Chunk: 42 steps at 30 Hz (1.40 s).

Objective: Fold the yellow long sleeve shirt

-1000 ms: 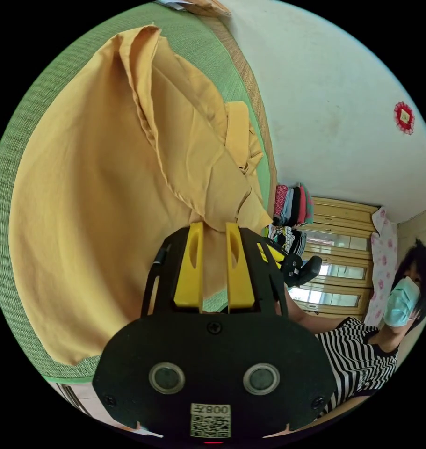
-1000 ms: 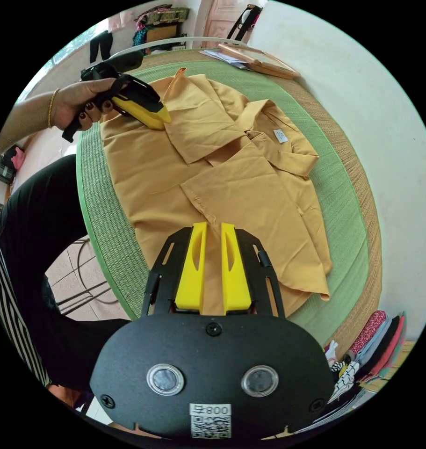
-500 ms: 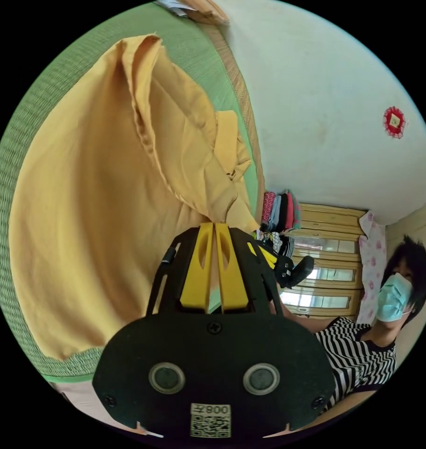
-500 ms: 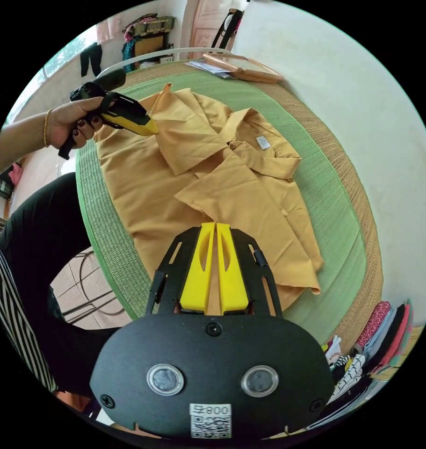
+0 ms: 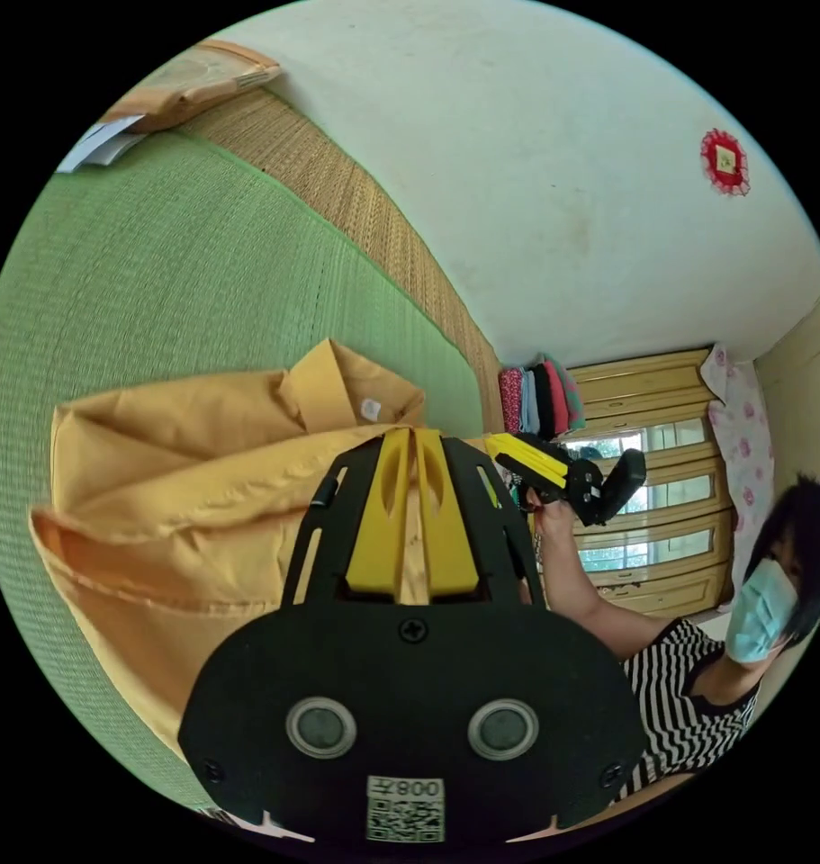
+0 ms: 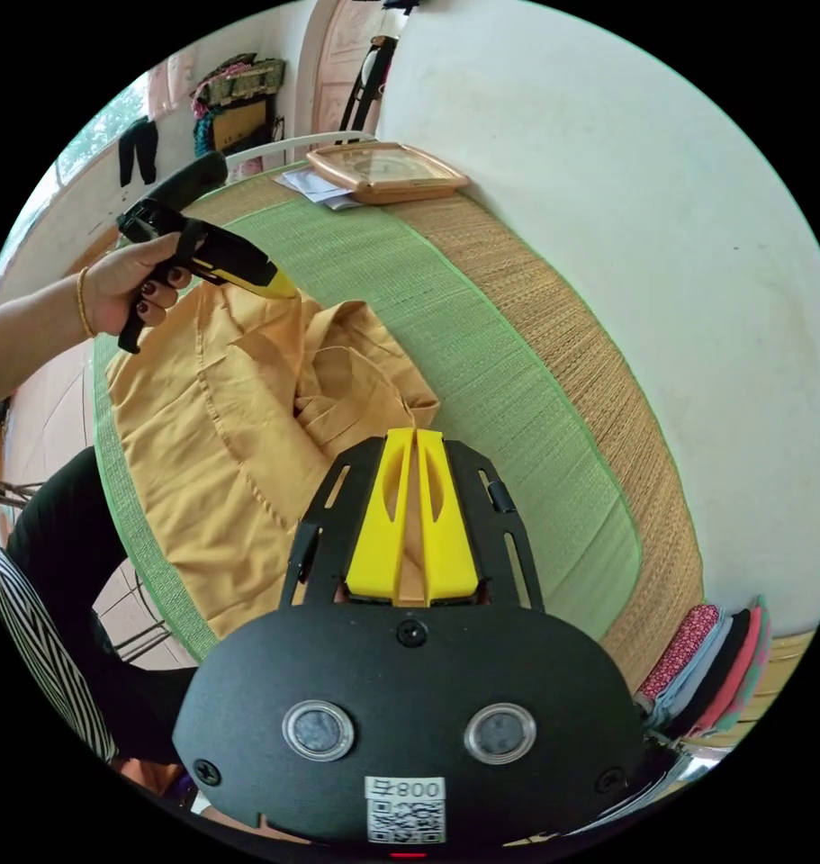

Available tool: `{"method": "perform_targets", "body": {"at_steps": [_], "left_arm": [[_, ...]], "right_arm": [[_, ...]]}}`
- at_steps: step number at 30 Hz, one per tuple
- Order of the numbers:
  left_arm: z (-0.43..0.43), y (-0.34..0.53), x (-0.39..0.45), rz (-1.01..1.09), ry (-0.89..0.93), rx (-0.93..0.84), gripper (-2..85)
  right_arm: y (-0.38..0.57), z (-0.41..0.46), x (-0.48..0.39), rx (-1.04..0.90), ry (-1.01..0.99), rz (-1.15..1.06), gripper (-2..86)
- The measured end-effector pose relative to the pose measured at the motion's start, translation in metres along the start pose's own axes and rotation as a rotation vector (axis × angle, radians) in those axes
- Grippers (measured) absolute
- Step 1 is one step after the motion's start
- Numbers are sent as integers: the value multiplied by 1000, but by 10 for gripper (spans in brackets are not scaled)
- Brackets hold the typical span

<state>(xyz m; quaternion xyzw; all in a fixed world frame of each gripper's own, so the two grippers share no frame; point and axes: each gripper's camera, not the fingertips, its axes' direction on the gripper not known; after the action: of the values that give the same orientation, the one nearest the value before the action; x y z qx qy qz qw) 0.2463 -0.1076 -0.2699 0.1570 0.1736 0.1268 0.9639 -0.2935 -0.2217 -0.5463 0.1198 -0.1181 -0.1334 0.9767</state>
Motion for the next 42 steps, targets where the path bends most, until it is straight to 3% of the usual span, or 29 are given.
{"method": "perform_targets", "body": {"at_steps": [6,16,25,29,36,42], "left_arm": [[2,-17,3,-14,-27,2,61],[-16,10,2,-18,15,64,66],[-59,44,-6,-35,-241,91,68],[-64,52,-16,-61,-376,49,69],[-75,62,-24,-71,-319,125,66],[-68,75,-32,-100,-299,104,64]], "right_arm": [[-12,49,50,-63,-33,66,40],[53,96,31,118,-367,139,57],[69,205,19,33,-518,170,50],[120,208,29,65,-450,199,43],[259,228,93,42,-234,475,19],[307,319,127,-90,-321,625,8]]}}
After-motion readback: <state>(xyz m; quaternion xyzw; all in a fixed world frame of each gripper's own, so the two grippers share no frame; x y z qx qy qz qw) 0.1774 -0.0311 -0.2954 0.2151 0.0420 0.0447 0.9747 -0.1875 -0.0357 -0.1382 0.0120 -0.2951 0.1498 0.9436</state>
